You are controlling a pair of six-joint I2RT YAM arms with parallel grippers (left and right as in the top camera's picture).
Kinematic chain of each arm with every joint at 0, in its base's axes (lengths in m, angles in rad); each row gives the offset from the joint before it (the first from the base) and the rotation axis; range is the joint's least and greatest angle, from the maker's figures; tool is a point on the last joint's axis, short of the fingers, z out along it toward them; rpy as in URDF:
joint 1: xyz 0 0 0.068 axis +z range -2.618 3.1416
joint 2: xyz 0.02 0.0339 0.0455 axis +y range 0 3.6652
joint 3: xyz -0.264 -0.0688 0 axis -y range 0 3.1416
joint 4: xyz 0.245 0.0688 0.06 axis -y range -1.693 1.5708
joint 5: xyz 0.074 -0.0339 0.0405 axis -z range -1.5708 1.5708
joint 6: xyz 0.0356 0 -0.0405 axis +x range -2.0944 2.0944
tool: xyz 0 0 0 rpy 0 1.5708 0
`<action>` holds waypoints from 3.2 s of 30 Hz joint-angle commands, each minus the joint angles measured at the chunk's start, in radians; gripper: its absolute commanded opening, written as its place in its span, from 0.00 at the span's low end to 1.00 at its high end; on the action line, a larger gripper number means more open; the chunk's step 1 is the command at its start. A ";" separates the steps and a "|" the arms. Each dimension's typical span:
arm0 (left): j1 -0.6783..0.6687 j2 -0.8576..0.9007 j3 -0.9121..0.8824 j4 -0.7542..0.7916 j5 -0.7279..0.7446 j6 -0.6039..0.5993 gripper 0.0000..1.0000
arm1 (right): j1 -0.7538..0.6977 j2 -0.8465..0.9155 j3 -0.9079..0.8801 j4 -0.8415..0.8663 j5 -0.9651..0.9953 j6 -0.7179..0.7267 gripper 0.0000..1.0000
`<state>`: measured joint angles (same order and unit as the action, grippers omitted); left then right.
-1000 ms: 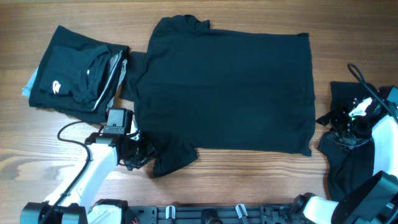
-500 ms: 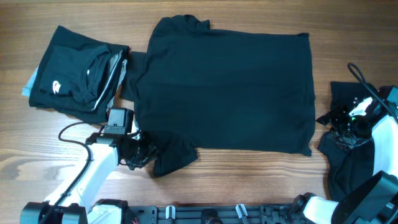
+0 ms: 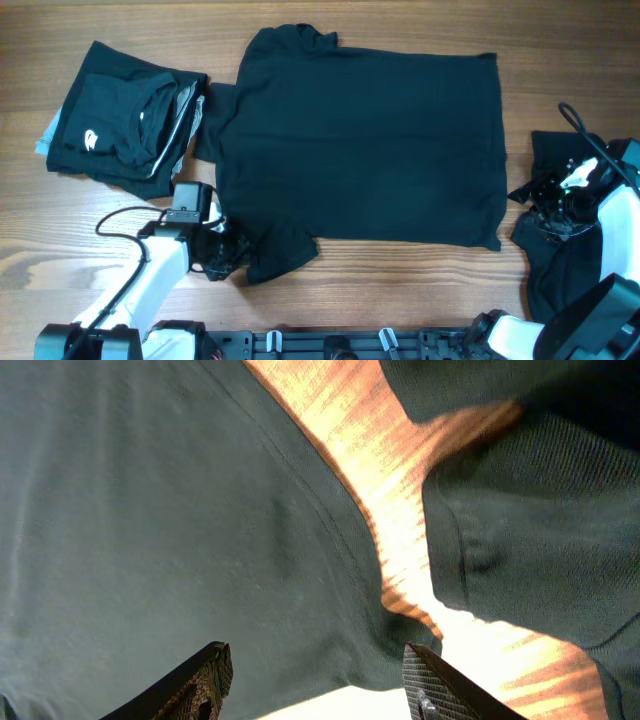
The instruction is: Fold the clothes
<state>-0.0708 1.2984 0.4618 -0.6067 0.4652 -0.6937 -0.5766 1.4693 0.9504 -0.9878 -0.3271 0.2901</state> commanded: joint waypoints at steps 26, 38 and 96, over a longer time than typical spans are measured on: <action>0.069 -0.055 0.047 -0.029 0.043 0.034 0.04 | 0.026 0.281 -0.159 0.124 0.011 -0.002 0.63; 0.069 -0.055 0.047 -0.037 0.048 0.035 0.04 | 0.026 0.281 -0.136 0.211 -0.034 -0.003 0.04; 0.069 -0.115 0.274 0.080 -0.139 0.111 0.04 | 0.058 0.171 -0.025 0.113 -0.191 0.042 0.05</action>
<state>-0.0063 1.1820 0.7143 -0.4946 0.3206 -0.6029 -0.5220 1.6234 0.9081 -0.8368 -0.5648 0.3286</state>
